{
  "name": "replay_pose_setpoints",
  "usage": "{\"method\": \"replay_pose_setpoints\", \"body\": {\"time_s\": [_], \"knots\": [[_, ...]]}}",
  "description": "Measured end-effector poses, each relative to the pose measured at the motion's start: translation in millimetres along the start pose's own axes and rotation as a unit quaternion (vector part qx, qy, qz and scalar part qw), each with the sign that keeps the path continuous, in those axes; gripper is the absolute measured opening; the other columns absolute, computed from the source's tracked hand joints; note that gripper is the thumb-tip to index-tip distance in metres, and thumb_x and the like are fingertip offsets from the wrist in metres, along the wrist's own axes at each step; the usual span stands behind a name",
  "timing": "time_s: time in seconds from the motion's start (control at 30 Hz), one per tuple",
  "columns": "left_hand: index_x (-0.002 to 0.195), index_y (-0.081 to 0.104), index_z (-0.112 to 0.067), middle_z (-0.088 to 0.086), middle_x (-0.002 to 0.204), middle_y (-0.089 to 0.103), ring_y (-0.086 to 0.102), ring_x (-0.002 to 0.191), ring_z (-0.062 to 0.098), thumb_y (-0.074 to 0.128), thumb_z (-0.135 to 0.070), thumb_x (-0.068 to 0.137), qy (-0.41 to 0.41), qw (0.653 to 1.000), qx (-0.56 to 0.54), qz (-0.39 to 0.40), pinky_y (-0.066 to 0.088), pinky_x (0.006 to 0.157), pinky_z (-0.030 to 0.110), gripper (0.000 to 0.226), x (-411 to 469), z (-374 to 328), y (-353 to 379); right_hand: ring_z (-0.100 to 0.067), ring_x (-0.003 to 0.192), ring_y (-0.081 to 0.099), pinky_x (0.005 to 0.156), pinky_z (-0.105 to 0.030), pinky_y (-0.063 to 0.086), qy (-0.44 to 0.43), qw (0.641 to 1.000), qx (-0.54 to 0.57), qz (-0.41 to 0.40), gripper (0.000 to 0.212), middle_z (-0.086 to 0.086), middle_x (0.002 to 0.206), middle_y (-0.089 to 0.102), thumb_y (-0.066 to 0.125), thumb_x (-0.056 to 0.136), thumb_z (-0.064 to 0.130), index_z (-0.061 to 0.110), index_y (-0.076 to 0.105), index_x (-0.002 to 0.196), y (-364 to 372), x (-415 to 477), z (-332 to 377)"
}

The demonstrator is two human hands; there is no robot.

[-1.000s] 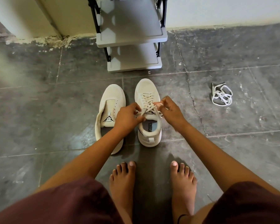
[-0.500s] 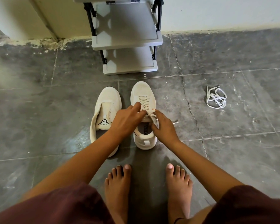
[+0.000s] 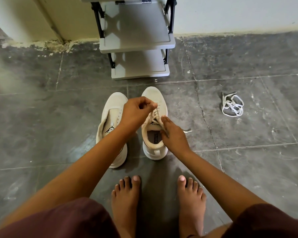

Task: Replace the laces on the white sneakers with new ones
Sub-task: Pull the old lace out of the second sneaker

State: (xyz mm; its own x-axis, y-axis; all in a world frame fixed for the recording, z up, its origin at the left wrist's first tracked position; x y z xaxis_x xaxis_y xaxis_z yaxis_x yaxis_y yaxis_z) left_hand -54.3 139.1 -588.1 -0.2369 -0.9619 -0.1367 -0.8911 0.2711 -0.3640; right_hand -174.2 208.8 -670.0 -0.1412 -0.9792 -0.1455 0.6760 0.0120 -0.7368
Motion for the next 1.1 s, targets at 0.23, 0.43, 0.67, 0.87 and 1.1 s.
{"method": "replay_pose_setpoints", "body": {"time_s": [0.23, 0.43, 0.67, 0.87, 1.1], "knots": [[0.104, 0.062, -0.025, -0.001, 0.104, 0.057, 0.058, 0.089, 0.018, 0.064, -0.038, 0.084, 0.103, 0.901, 0.407, 0.109, 0.050, 0.074, 0.034, 0.024, -14, 22, 24, -0.028, 0.113, 0.057, 0.093, -0.035, 0.046, -0.004, 1.000, 0.014, -0.018, 0.044, -0.010, 0.128, 0.058, 0.052, 0.092, 0.012, 0.014, 0.047, 0.136, -5, -4, 0], [0.111, 0.057, -0.012, 0.008, 0.108, 0.049, 0.058, 0.084, 0.025, 0.046, -0.022, 0.096, 0.232, 0.760, 0.595, 0.120, 0.040, 0.057, 0.030, 0.021, -20, 14, 52, -0.026, 0.114, 0.057, 0.095, -0.033, 0.047, -0.003, 0.999, 0.028, -0.018, 0.041, -0.009, 0.128, 0.059, 0.051, 0.094, 0.013, 0.015, 0.049, 0.134, -6, -4, 3], [0.076, 0.062, 0.007, 0.022, 0.070, 0.057, 0.050, 0.065, 0.022, 0.072, -0.018, 0.081, 0.085, 0.993, 0.031, 0.075, 0.042, 0.063, 0.032, 0.027, -5, -28, 14, -0.031, 0.123, 0.049, 0.097, -0.036, 0.041, -0.013, 1.000, -0.016, 0.016, 0.052, -0.008, 0.149, 0.037, 0.047, 0.093, 0.008, 0.013, 0.036, 0.144, -2, 0, 3], [0.099, 0.071, -0.010, -0.003, 0.080, 0.062, 0.053, 0.069, 0.011, 0.073, -0.025, 0.080, 0.055, 0.992, 0.109, 0.032, 0.046, 0.069, 0.026, 0.025, 10, -23, -7, -0.027, 0.129, 0.045, 0.100, -0.033, 0.038, -0.004, 0.999, -0.036, 0.025, 0.052, -0.005, 0.152, 0.031, 0.045, 0.095, 0.012, 0.014, 0.031, 0.146, 0, 0, 3], [0.106, 0.064, -0.024, 0.001, 0.105, 0.058, 0.059, 0.088, 0.020, 0.060, -0.034, 0.087, 0.129, 0.875, 0.453, 0.110, 0.041, 0.064, 0.029, 0.022, -9, 13, 28, -0.028, 0.123, 0.050, 0.100, -0.035, 0.042, -0.004, 1.000, -0.009, 0.015, 0.048, -0.010, 0.142, 0.046, 0.048, 0.091, 0.006, 0.009, 0.042, 0.139, -3, -3, 5]]}}
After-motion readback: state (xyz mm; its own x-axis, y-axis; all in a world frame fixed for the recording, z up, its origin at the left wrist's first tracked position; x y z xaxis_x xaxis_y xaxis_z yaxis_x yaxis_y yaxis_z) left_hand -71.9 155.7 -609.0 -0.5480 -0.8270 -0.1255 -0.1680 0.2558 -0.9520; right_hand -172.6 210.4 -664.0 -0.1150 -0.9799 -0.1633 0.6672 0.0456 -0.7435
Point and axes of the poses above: each hand's wrist, its own x-axis towards the middle knuckle, its own y-axis out of the palm, z = x × y, the point moved 9 cm from there along x, towards the middle knuckle
